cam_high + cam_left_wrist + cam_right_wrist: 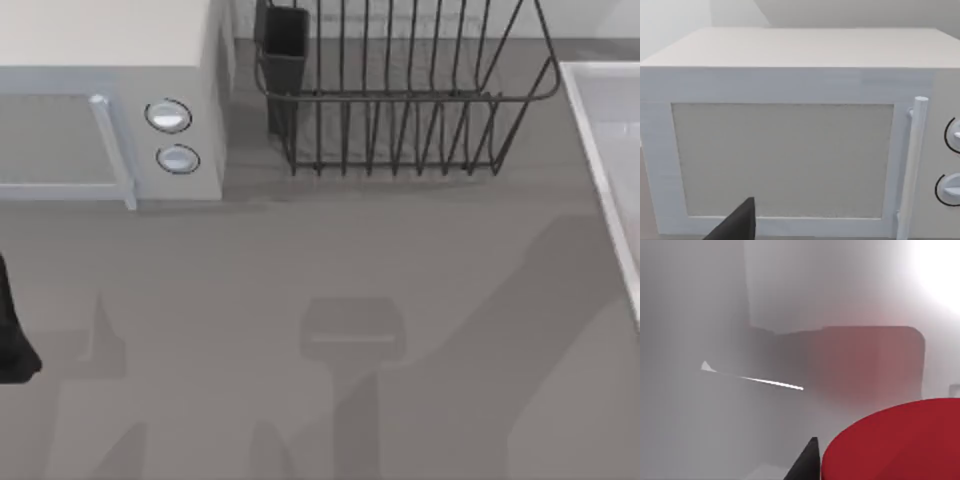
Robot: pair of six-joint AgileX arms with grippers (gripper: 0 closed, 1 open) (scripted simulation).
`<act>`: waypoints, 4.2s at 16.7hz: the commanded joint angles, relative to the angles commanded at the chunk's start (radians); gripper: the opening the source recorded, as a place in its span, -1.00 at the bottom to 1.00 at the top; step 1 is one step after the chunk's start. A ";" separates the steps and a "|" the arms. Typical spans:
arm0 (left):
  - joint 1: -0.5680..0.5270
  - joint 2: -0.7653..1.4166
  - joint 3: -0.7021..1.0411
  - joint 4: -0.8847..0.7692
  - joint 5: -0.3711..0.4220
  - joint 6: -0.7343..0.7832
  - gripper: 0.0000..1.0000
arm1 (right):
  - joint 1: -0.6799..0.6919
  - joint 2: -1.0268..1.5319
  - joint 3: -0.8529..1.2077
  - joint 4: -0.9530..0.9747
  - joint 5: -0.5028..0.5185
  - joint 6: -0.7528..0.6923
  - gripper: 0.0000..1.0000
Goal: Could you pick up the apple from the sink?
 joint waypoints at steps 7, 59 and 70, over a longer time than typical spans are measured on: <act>0.000 0.000 0.000 0.000 0.000 0.000 1.00 | -0.004 -0.102 0.375 -0.529 -0.001 -0.005 -1.00; 0.000 0.000 0.000 0.000 0.000 0.000 1.00 | 0.651 -0.260 -0.024 -0.293 0.009 0.643 -0.25; 0.000 0.000 0.000 0.000 0.000 0.000 1.00 | 0.651 -0.260 -0.024 -0.293 0.009 0.643 1.00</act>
